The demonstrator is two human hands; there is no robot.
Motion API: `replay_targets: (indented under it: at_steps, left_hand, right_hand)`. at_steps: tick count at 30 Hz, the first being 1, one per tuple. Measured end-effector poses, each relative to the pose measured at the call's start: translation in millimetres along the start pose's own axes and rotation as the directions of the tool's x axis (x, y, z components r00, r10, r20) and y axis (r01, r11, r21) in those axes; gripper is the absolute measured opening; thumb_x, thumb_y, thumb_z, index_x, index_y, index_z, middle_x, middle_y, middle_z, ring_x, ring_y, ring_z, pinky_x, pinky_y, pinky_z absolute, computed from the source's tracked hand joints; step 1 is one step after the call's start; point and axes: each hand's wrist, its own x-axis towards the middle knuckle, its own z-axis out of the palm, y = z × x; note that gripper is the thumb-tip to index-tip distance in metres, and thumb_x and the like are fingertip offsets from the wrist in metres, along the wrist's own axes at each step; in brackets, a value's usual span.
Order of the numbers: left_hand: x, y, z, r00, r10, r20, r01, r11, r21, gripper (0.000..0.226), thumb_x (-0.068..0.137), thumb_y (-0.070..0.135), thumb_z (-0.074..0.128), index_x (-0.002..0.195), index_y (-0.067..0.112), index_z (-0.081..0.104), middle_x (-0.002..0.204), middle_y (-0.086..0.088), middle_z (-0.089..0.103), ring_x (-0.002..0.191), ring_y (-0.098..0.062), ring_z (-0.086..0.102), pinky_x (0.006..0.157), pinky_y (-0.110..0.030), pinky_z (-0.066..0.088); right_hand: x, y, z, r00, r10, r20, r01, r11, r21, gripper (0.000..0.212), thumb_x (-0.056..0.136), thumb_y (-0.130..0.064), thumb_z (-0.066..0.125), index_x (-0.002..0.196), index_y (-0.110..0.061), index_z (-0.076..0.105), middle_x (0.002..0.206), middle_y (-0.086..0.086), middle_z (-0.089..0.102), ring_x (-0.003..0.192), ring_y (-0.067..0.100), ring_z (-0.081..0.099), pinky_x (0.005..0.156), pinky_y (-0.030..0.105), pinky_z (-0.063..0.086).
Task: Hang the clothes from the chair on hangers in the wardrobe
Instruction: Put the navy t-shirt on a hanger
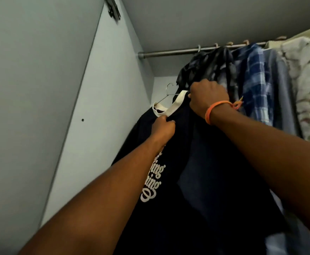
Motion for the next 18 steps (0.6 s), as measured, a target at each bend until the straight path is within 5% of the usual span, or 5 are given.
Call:
replay_targets:
  at_steps: [5, 9, 14, 18]
  left_hand:
    - [89, -3, 16, 0.998, 0.07, 0.004, -0.069, 0.994, -0.085, 0.033, 0.092, 0.008, 0.049, 0.123, 0.01, 0.062, 0.108, -0.006, 0.067, 0.098, -0.023, 0.065, 0.089, -0.035, 0.054]
    - [144, 2, 28, 0.988, 0.141, 0.063, -0.132, 0.983, -0.127, 0.034, 0.095, 0.006, 0.049, 0.127, 0.006, 0.06, 0.085, 0.005, 0.057, 0.078, -0.01, 0.057, 0.079, -0.026, 0.05]
    - [188, 6, 37, 0.969, 0.217, 0.119, -0.202, 0.971, -0.127, 0.047, 0.089, 0.008, 0.051, 0.136, 0.009, 0.055, 0.123, -0.011, 0.064, 0.11, -0.027, 0.062, 0.1, -0.041, 0.052]
    - [215, 12, 39, 0.961, 0.245, 0.129, -0.222, 0.96, -0.172, 0.053, 0.077, 0.012, 0.053, 0.13, 0.01, 0.059, 0.115, -0.013, 0.068, 0.102, -0.03, 0.067, 0.094, -0.046, 0.055]
  right_hand:
    - [74, 4, 41, 0.996, 0.037, -0.076, -0.042, 0.997, -0.06, 0.029, 0.096, -0.014, 0.053, 0.121, -0.003, 0.063, 0.124, 0.024, 0.061, 0.112, 0.046, 0.06, 0.084, 0.045, 0.05]
    - [124, 13, 71, 0.987, 0.1, -0.126, -0.111, 0.99, -0.084, 0.031, 0.095, -0.013, 0.052, 0.122, -0.003, 0.063, 0.126, 0.027, 0.059, 0.113, 0.047, 0.06, 0.088, 0.048, 0.051]
    - [171, 16, 94, 0.982, 0.109, -0.155, -0.131, 0.982, -0.136, 0.03, 0.093, -0.009, 0.054, 0.121, -0.001, 0.063, 0.124, 0.027, 0.06, 0.112, 0.047, 0.06, 0.087, 0.048, 0.051]
    - [202, 15, 99, 0.97, 0.148, -0.194, -0.175, 0.976, -0.128, 0.031, 0.094, -0.007, 0.053, 0.123, 0.002, 0.061, 0.128, 0.025, 0.058, 0.114, 0.047, 0.059, 0.087, 0.048, 0.051]
